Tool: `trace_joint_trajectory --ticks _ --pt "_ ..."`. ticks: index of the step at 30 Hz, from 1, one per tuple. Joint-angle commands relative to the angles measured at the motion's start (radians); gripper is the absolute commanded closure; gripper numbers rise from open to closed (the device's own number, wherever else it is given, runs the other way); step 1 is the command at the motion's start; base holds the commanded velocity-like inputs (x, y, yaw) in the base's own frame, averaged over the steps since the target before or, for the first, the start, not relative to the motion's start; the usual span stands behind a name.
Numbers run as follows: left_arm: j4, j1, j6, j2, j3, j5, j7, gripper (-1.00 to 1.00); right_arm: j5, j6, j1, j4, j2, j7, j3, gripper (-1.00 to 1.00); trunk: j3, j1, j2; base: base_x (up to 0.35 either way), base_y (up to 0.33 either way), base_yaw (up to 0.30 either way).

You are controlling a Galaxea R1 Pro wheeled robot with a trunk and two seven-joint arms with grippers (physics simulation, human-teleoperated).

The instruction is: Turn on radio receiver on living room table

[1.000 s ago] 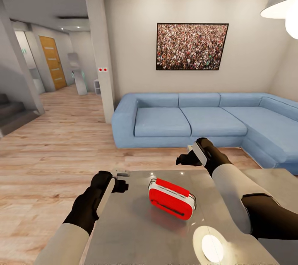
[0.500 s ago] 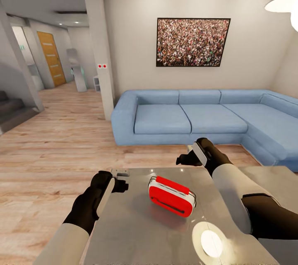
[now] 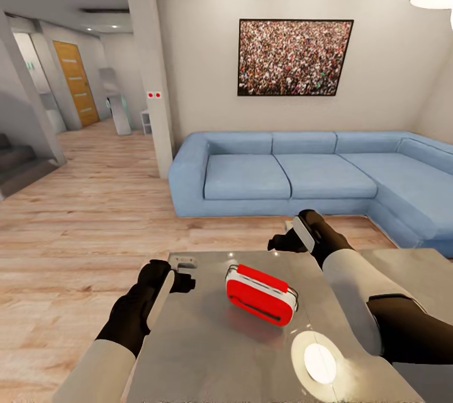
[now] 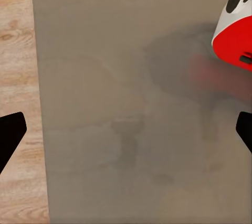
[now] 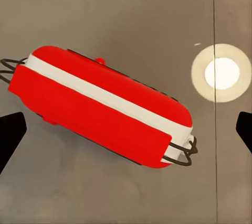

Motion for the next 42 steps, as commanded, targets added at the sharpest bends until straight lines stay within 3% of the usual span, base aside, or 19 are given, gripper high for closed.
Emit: trace_joint_trajectory --ticks 1,42 --pt "0.000 0.000 0.000 0.000 0.000 0.000 0.000 -1.00 0.000 0.000 0.000 0.000 0.000 0.000 0.000 -1.00 -0.002 0.000 0.000 0.000 0.000 0.000" --pt "0.003 0.000 -0.001 0.000 -0.001 0.000 0.000 -1.00 0.000 0.000 0.000 -0.002 -0.003 0.000 0.000 -1.00 -0.067 0.000 0.000 0.000 0.000 0.000"
